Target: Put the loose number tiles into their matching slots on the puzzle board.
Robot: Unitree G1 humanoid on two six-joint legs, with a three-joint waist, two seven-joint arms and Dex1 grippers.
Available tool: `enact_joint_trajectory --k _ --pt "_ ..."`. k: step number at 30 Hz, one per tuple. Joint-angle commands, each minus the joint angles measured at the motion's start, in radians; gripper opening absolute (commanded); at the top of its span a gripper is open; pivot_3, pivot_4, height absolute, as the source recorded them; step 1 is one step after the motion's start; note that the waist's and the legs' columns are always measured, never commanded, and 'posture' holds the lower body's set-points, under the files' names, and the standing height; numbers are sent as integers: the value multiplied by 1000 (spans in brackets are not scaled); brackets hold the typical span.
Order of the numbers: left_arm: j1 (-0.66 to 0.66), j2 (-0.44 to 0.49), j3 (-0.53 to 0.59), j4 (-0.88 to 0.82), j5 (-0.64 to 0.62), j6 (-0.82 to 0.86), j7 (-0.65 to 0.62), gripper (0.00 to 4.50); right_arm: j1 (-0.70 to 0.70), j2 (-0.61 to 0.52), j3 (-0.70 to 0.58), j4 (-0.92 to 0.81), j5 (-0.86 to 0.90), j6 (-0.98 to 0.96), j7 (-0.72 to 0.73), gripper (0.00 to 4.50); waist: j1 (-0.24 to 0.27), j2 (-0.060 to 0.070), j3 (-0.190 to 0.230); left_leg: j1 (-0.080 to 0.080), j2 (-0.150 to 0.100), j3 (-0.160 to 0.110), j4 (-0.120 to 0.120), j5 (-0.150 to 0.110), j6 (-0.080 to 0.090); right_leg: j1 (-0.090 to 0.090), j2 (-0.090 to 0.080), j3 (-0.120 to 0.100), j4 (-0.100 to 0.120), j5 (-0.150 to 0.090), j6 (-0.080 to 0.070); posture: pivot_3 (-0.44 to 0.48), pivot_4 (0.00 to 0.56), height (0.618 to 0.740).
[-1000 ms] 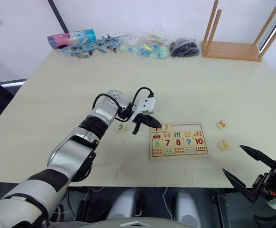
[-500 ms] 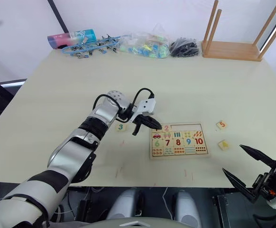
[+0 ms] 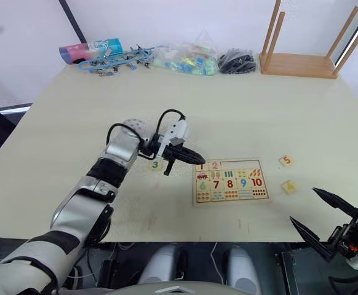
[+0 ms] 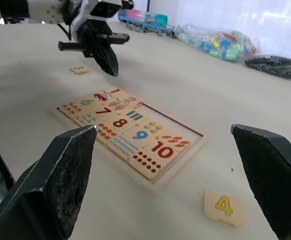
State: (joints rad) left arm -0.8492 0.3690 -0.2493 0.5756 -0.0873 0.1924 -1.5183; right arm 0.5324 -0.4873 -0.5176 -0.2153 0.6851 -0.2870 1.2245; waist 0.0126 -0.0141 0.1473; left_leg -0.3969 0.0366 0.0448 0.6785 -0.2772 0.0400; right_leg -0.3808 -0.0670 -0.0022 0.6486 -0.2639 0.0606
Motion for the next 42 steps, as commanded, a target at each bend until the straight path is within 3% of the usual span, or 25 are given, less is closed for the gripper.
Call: enact_joint_trajectory --k 1,18,21,29,42 --pt "57 31 82 -144 -105 67 20 39 -14 -6 -7 7 11 -1 -1 4500 0 0 0 0 0 0 0 0 0 0 0 0 0 0 0 0 150 737" --pt "380 161 300 -420 -312 110 206 39 -35 -16 -15 53 12 6 0 4500 0 0 0 1 1 0 1 0 0 0 -1 0 3 0 0 0 150 737" --pt "420 188 324 -434 -323 92 225 817 -33 -22 -19 60 11 5 -1 4500 0 0 0 2 1 0 1 0 0 0 -1 0 3 0 0 0 150 737" --pt "601 292 403 -451 -326 7 215 4443 -29 -45 -49 101 -20 4 -36 4500 0 1 0 2 2 1 1 0 0 0 -2 0 3 0 -1 0 150 737" --pt "873 325 536 -508 -374 -60 268 4443 -43 -90 -74 176 -14 42 -45 4500 0 1 -1 2 2 1 0 0 0 0 -5 0 3 -2 -4 0 150 737"
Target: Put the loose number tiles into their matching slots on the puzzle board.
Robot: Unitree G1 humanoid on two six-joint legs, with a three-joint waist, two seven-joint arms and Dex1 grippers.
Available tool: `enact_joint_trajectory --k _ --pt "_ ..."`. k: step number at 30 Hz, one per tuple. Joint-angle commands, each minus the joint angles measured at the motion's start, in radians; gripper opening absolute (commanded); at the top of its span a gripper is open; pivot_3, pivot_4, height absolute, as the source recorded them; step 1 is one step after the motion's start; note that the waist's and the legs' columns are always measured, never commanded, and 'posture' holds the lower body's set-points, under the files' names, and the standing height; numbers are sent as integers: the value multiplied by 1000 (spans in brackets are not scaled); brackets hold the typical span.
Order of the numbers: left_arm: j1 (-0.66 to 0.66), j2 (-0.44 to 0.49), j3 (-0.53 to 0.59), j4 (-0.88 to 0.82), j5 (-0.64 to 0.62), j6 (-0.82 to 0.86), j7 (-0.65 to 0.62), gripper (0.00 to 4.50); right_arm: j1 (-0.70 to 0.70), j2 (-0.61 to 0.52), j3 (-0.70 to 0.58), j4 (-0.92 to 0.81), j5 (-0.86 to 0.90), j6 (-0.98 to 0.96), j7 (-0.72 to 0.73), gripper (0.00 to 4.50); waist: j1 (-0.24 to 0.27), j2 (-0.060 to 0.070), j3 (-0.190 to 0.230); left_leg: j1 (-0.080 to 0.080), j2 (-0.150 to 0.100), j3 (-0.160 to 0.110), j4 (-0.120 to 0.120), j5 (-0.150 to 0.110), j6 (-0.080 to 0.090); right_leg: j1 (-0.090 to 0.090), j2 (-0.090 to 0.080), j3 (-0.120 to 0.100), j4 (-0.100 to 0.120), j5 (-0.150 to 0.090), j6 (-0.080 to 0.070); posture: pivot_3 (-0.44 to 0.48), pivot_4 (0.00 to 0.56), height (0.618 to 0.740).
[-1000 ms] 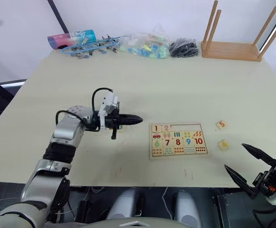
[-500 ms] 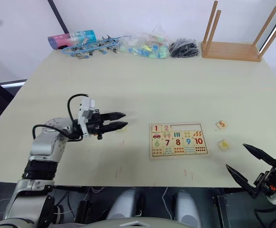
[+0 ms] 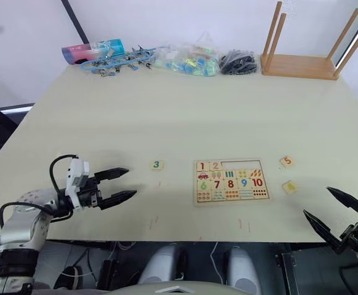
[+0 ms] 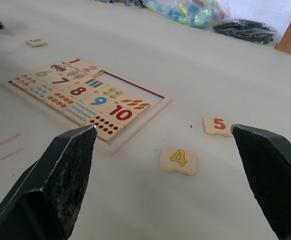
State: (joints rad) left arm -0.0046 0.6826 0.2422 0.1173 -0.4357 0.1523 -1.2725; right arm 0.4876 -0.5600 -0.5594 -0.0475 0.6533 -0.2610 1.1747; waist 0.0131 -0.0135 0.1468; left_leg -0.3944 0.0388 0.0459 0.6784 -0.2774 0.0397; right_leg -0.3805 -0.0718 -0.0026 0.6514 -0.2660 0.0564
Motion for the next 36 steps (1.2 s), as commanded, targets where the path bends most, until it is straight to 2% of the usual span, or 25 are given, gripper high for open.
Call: enact_joint_trajectory --k 1,8,21,32,36 --pt "43 10 50 -59 -27 -22 29 4443 1 -22 -33 17 11 19 3 4500 1 0 0 0 0 0 0 0 0 0 0 0 0 0 0 0 150 737" --pt "87 10 60 -106 -44 -16 60 4443 -14 -31 -34 52 8 28 10 4500 1 0 0 0 0 0 -1 0 0 0 -7 -1 -1 0 -1 0 150 737" --pt "108 27 66 -118 -59 -27 75 4443 -33 -25 -27 65 -1 37 22 4500 1 0 0 0 0 0 -3 0 0 0 -8 -2 -3 0 -1 0 150 737" --pt "91 40 56 -89 -55 -46 61 4443 -27 -22 -32 56 10 40 28 4500 0 0 0 0 0 0 -3 0 0 0 -8 -2 -4 0 -1 0 150 737" --pt "46 50 43 -43 -39 -64 46 4443 -27 -22 -29 51 9 39 30 4500 1 0 0 0 0 1 -3 0 0 0 -8 -2 -4 0 -1 0 150 737"
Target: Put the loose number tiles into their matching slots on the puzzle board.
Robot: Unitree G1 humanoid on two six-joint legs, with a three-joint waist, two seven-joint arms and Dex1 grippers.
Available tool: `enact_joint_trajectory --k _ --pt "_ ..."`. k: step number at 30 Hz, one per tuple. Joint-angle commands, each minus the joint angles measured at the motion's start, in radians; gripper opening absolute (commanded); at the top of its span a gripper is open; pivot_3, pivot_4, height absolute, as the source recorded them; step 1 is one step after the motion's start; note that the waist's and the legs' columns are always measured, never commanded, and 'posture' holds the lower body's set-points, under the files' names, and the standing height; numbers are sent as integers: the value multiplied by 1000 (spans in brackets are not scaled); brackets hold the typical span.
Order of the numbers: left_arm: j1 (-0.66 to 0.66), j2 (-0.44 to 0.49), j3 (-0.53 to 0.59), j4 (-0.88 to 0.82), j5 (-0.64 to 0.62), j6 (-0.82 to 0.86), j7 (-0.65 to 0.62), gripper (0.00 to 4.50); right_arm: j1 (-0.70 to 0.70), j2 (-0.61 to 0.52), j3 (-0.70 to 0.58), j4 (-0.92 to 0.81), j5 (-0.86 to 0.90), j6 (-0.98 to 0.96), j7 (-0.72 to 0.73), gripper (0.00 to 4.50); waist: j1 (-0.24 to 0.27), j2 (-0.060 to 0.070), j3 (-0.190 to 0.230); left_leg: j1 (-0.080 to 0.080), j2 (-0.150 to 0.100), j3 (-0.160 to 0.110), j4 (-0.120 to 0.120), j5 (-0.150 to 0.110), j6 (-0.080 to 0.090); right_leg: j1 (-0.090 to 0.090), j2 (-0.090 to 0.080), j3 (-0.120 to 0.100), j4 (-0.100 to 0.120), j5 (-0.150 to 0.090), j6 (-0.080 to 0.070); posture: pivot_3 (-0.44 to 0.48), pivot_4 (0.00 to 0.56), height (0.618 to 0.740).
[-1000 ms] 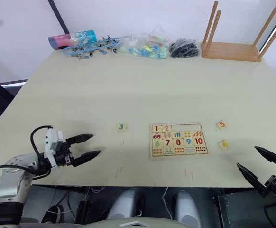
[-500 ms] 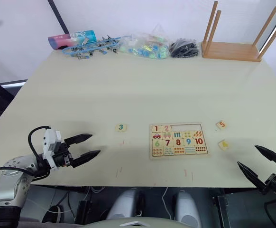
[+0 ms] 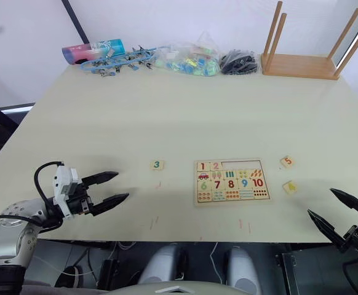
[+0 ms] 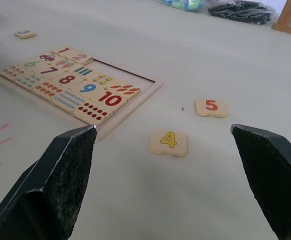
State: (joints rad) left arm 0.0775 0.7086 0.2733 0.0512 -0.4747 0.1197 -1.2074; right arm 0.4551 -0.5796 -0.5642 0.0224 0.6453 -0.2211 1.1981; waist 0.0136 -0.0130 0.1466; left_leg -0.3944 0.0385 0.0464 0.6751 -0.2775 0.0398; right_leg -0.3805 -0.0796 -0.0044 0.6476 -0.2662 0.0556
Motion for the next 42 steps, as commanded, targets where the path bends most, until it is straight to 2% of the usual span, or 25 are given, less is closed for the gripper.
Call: enact_joint_trajectory --k 1,5,14,23,30,35,42 --pt "-52 27 5 37 8 -42 -26 4443 5 -1 -23 -20 18 -2 8 4500 1 0 0 0 0 0 0 0 0 0 0 0 0 0 0 0 150 737" --pt "-106 35 -23 81 20 -61 -60 4443 16 1 -16 -34 37 -5 52 4500 0 0 0 0 -1 0 0 0 0 0 3 0 -1 0 0 0 150 737" --pt "-313 61 -124 269 88 -136 -190 4443 47 -1 -23 -78 77 -7 139 4500 -1 0 0 0 0 1 0 0 0 0 7 1 -1 0 0 0 150 737" --pt "-697 0 -315 639 233 -296 -398 4443 67 2 -16 -144 142 16 229 4500 1 -1 0 -1 -4 1 1 0 0 1 11 1 -2 2 5 0 150 737" --pt "-875 -9 -491 822 242 -385 -407 4443 56 4 -21 -169 141 27 226 4500 -1 -2 1 -1 -2 0 1 0 0 1 13 2 -1 2 5 0 150 737" --pt "-955 -17 -601 926 250 -438 -407 4443 52 4 -25 -169 139 24 227 4500 1 -2 1 -1 -2 0 1 0 0 1 13 2 -1 2 5 0 150 737" --pt "-1006 -49 -675 1032 288 -490 -407 4443 47 4 -29 -165 134 15 230 4500 1 -3 1 -2 -2 0 1 0 0 0 13 2 -2 2 5 0 150 737"
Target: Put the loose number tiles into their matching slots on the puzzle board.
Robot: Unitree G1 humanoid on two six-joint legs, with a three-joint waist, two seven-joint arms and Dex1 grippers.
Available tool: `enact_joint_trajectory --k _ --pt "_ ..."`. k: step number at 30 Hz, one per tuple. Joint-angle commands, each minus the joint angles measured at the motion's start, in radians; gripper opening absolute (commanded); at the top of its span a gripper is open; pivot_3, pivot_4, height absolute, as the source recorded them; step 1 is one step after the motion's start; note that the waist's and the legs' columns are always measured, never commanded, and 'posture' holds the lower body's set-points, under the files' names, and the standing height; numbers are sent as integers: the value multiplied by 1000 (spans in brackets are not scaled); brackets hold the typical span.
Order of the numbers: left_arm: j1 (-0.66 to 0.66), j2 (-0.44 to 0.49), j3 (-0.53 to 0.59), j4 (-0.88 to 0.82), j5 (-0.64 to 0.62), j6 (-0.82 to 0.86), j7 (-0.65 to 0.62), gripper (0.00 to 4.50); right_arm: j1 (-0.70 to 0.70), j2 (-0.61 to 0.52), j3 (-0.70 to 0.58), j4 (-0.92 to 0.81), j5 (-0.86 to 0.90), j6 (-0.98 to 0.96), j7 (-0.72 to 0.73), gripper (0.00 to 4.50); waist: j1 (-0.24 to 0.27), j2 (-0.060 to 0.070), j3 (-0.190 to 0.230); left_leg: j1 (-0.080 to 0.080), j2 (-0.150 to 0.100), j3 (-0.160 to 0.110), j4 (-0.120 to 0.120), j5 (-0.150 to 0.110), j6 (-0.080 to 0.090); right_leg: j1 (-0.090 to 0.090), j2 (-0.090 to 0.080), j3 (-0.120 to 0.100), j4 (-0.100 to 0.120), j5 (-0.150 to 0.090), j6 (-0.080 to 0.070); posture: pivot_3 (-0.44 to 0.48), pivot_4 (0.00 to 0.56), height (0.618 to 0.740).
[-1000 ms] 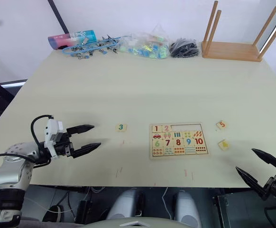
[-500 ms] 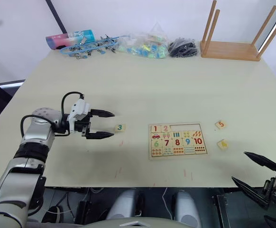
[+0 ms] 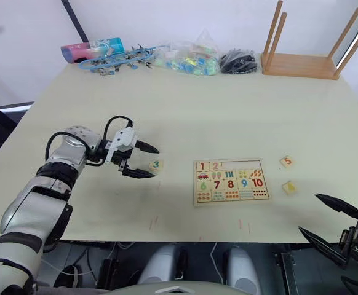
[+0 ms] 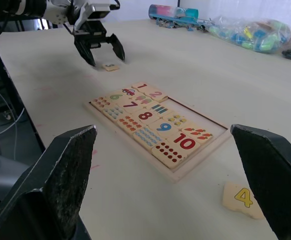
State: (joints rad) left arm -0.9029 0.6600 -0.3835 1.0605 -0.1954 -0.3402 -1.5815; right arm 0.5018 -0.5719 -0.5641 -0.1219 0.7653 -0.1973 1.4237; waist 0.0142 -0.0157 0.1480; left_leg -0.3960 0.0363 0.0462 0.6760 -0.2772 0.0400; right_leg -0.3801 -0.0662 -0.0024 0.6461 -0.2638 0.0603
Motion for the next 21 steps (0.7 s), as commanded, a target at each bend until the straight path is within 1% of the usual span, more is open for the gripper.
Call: enact_joint_trajectory --k 1,9,10,11,12,13,14,17,18,21 --pt "-29 -6 -15 35 14 -30 -33 4443 -1 -4 -28 -20 14 -11 5 4500 0 0 0 0 0 0 0 0 0 0 0 0 0 0 0 0 150 737" --pt "-37 -11 -28 75 31 -33 -33 4443 -19 -4 -28 0 10 -23 17 4500 1 0 0 0 0 0 0 0 0 0 0 0 0 0 0 0 150 737" --pt "-37 -9 -30 79 34 -34 -33 3934 -21 -2 -28 4 8 -26 18 4500 0 0 0 0 0 0 0 0 0 0 0 0 0 0 0 0 150 737" --pt "-37 -8 -31 82 36 -35 -33 3919 -23 -1 -28 7 7 -28 19 4500 0 0 0 0 0 0 0 0 0 0 0 0 0 0 0 0 150 737" --pt "-37 -7 -34 83 35 -31 -33 3327 -25 0 -28 9 6 -30 19 4500 0 0 0 0 0 0 0 0 0 0 0 0 0 0 0 0 150 737" --pt "-36 -5 -37 83 35 -30 -33 3068 -25 1 -28 10 6 -31 19 4500 0 0 0 0 0 0 0 0 0 0 0 0 0 0 0 0 150 737" --pt "-36 -5 -36 85 37 -32 -33 2677 -26 2 -28 12 5 -34 20 4500 0 0 0 0 0 0 0 0 0 0 0 0 0 0 0 0 150 737" --pt "-33 -2 -42 89 43 -43 -33 1278 -28 4 -27 19 4 -39 24 4500 0 0 0 0 0 0 0 0 0 0 0 0 0 0 0 0 150 737" --pt "-32 -1 -44 89 43 -44 -33 981 -29 4 -27 21 4 -40 25 4500 0 0 0 0 0 0 0 0 0 0 0 0 0 0 0 0 150 737" --pt "-30 -2 -43 86 34 -41 -33 979 -33 4 -26 25 3 -42 25 4500 -1 0 0 1 0 0 0 0 0 0 0 0 0 0 0 0 150 737"
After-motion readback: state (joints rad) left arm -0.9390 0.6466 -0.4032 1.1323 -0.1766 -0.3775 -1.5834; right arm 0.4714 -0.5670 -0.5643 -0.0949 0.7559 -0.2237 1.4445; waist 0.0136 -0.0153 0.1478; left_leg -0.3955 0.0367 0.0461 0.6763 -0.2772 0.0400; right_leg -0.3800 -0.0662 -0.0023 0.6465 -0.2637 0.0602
